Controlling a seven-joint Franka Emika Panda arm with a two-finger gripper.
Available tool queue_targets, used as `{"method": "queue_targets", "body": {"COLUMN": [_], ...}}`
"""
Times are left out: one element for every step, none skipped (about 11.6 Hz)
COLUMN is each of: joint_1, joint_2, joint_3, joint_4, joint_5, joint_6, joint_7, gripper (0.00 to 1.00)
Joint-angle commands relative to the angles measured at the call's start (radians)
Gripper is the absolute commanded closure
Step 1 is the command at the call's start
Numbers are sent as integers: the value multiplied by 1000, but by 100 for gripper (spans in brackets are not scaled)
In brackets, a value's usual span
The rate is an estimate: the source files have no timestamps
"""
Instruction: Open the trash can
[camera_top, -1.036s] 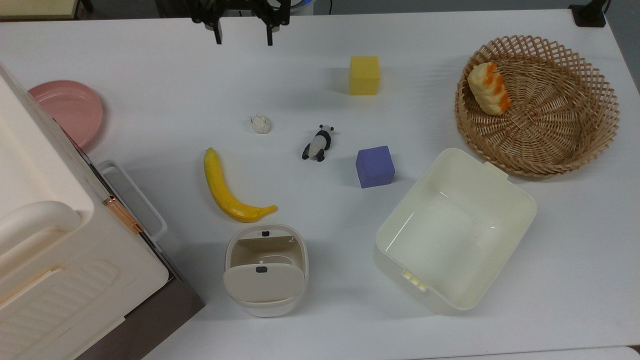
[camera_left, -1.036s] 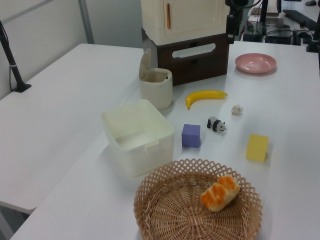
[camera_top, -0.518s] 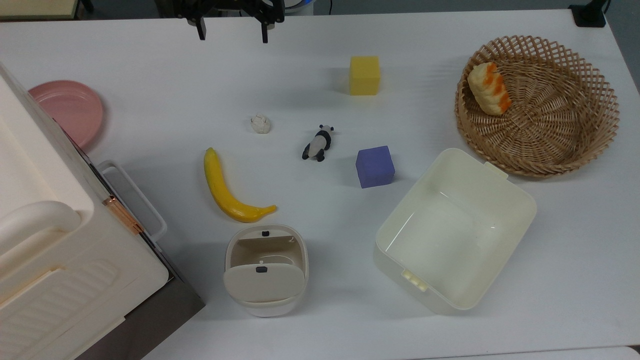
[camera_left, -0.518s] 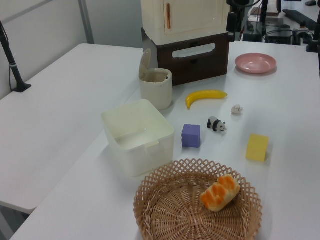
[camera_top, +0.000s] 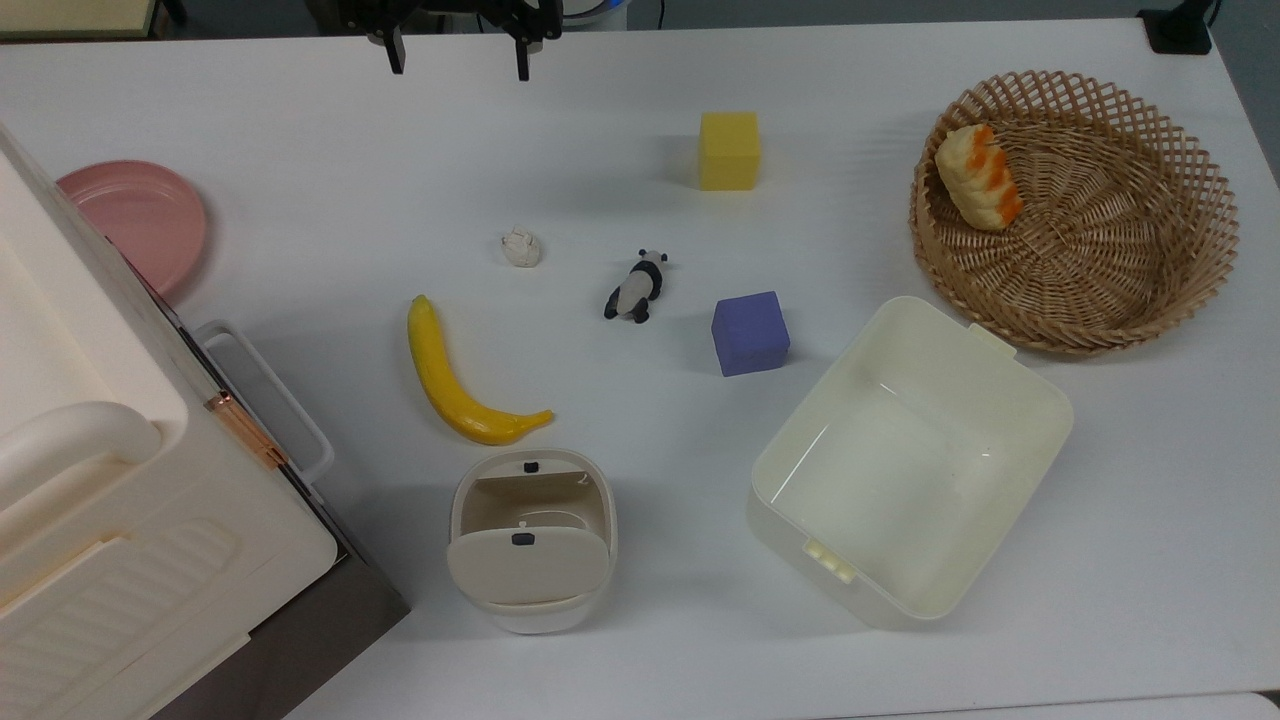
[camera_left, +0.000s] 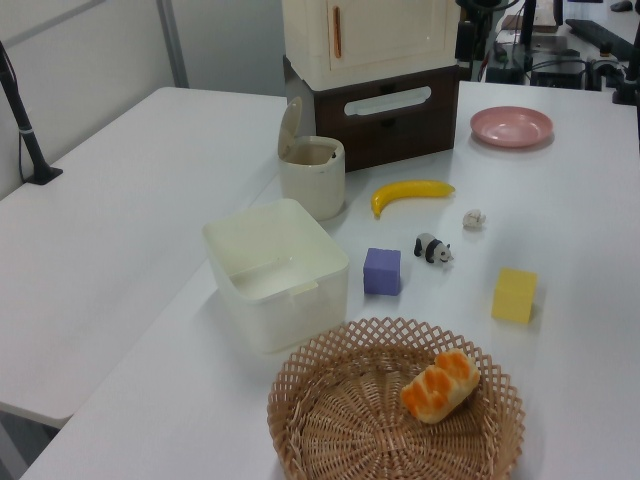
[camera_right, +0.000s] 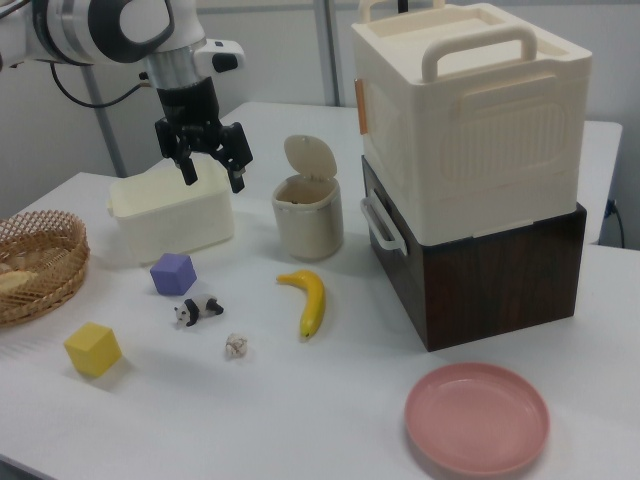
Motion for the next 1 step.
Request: {"method": "queue_targets", "body": {"joint_1": [1], "joint_2": [-27], "joint_3": [-4], "joint_4": [-18], "joint_5": [1], "joint_6": [-24], "joint_7": [-14], "gripper": [0]}}
